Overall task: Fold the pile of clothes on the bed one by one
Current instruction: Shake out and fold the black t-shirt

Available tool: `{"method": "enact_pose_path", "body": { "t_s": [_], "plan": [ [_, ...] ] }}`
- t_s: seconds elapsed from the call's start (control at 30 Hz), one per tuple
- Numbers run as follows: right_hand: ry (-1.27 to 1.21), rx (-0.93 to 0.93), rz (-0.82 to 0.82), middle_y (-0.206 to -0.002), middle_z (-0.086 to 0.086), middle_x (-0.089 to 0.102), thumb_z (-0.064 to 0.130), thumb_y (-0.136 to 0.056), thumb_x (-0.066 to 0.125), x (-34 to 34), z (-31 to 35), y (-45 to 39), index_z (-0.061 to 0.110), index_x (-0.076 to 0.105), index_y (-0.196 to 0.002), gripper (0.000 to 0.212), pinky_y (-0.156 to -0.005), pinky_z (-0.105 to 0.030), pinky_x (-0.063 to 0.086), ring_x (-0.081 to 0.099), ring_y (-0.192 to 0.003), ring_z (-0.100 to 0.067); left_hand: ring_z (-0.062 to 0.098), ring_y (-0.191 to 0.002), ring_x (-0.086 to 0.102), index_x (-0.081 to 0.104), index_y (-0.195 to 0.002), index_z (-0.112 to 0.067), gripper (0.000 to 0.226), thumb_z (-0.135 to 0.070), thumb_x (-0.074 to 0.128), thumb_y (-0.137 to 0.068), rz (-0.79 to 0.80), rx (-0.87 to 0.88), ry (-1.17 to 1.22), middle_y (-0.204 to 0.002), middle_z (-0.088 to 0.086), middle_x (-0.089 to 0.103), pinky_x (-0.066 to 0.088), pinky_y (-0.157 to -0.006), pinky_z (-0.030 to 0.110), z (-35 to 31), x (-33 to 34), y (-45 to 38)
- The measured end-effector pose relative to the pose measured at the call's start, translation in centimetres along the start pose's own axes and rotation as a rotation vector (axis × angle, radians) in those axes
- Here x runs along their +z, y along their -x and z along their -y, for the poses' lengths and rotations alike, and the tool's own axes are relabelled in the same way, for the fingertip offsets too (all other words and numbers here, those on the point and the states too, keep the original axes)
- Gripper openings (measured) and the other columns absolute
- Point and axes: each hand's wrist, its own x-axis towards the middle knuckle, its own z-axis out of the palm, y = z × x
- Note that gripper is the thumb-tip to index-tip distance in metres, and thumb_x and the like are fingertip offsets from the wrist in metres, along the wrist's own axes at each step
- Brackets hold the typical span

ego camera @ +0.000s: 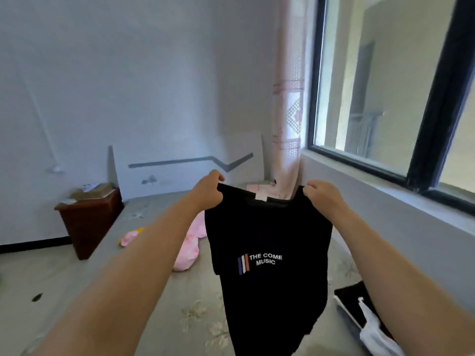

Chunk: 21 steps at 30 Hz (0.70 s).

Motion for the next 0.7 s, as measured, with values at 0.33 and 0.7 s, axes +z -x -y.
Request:
{"method": "enact_pose_path", "body": {
  "t_s": [0.33, 0.7],
  "plan": [
    [0.075, -0.262, -0.302, -0.095, -0.019, 0.061, 0.003, -0.089, 0.048, -7.2, 6.8, -2.3, -0.004, 0.063, -0.098, 0.019, -0.065, -0.024, 0.025, 0.052, -0.089, -0.029, 0.023, -0.080, 0.053, 0.062, -0.093, -0.004, 0.021, 0.003, 0.043, -0.089, -0.316, 0.156, 0.181, -0.089, 0.013, 0.062, 0.035, -0.067, 0.023, 0.6, -9.5, 1.0],
    [0.368, -0.353, -0.480, -0.090, -0.020, 0.059, 0.011, -0.089, 0.054, -9.4, 8.1, -2.5, 0.002, 0.068, -0.098, 0.019, -0.072, -0.030, 0.028, 0.046, -0.096, -0.033, 0.018, -0.077, 0.048, 0.049, -0.091, -0.014, 0.017, -0.030, 0.044, -0.093, -0.365, 0.319, -0.250, -0.080, -0.004, 0.051, 0.031, -0.063, 0.026, 0.9, -13.8, 1.7]
  ]
}}
